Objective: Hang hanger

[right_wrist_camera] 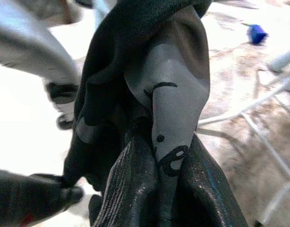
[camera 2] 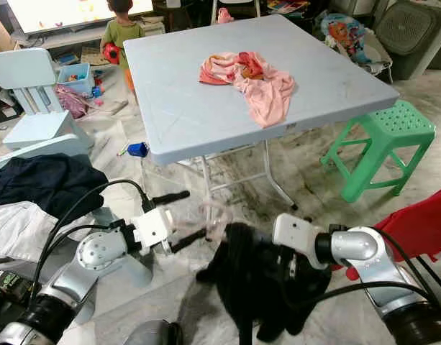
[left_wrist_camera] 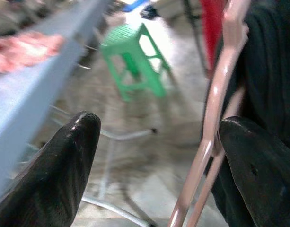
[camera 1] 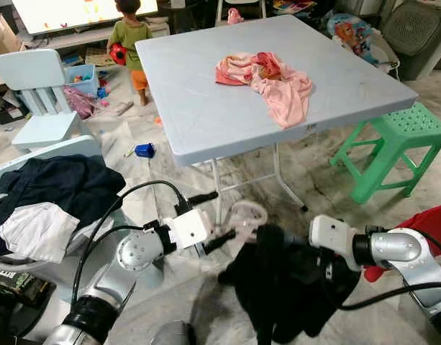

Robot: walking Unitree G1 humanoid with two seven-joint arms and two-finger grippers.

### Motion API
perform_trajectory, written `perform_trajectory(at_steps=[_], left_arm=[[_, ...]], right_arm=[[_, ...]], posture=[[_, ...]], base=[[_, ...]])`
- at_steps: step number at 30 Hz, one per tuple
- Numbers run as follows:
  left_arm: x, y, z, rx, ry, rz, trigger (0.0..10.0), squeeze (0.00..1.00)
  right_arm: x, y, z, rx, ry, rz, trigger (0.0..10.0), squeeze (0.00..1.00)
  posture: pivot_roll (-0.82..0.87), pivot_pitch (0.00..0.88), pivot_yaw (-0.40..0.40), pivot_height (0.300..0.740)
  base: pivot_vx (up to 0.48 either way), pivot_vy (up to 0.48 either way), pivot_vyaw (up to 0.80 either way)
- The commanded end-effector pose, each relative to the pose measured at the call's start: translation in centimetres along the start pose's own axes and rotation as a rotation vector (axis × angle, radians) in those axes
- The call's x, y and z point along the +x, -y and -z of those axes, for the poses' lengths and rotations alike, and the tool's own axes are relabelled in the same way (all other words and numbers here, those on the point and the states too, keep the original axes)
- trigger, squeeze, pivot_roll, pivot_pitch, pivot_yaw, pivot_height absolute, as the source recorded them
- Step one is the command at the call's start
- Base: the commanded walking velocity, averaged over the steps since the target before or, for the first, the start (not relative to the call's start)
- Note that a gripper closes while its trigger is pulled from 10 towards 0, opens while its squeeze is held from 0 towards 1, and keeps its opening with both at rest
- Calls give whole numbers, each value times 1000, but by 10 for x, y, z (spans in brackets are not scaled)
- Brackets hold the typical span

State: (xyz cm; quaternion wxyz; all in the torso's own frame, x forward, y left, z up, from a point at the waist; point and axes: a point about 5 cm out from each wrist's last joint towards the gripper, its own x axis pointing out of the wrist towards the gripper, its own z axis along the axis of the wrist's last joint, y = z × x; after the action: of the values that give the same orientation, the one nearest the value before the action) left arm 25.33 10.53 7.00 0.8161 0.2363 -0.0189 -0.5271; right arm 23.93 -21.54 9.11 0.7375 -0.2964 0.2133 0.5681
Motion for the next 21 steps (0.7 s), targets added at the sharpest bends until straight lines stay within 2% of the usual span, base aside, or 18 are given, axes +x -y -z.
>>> perform_trajectory(at_steps=[1,5,6,7,8,9,10,17,21], left_arm=[[-5,5,4,-43,-19,85,10000,0],[-5,9,6,-89,-26,144,10000,0],[-6,10,6,-94,-32,164,7294,0],[-7,11,7,-102,-39,195,3412,0],[-7,11,7,-103,-40,205,3412,0],[-7,11,7,-103,-38,209,392,0],[-10,8,8,-101,-44,213,0,0],[-22,-10,13,-83,-77,221,0,0],[-27,-13,16,-89,-100,236,0,0]], right_arm=[[-6,10,-15,-76,45,-16,10000,0],[-8,14,-18,-92,55,-29,10000,0],[-9,14,-19,-96,56,-40,10000,0],[-9,14,-19,-107,55,-65,10000,0],[-10,14,-20,-112,54,-75,10000,0],[-10,14,-19,-116,53,-81,10000,0],[-11,14,-19,-118,46,-99,10000,0],[-13,17,-15,-144,18,-121,10000,0],[-9,19,-16,-150,28,-114,10000,0]], posture=[[-42,0,32,740],[-42,0,32,740],[-42,0,32,740],[-43,0,29,740],[-43,0,29,740],[-43,0,26,740],[-43,0,25,740],[-42,0,22,740],[-37,0,18,740]], base=[[0,0,0],[0,0,0],[0,0,0],[0,0,0],[0,0,0],[0,0,0],[0,0,0],[0,0,0],[0,0,0]])
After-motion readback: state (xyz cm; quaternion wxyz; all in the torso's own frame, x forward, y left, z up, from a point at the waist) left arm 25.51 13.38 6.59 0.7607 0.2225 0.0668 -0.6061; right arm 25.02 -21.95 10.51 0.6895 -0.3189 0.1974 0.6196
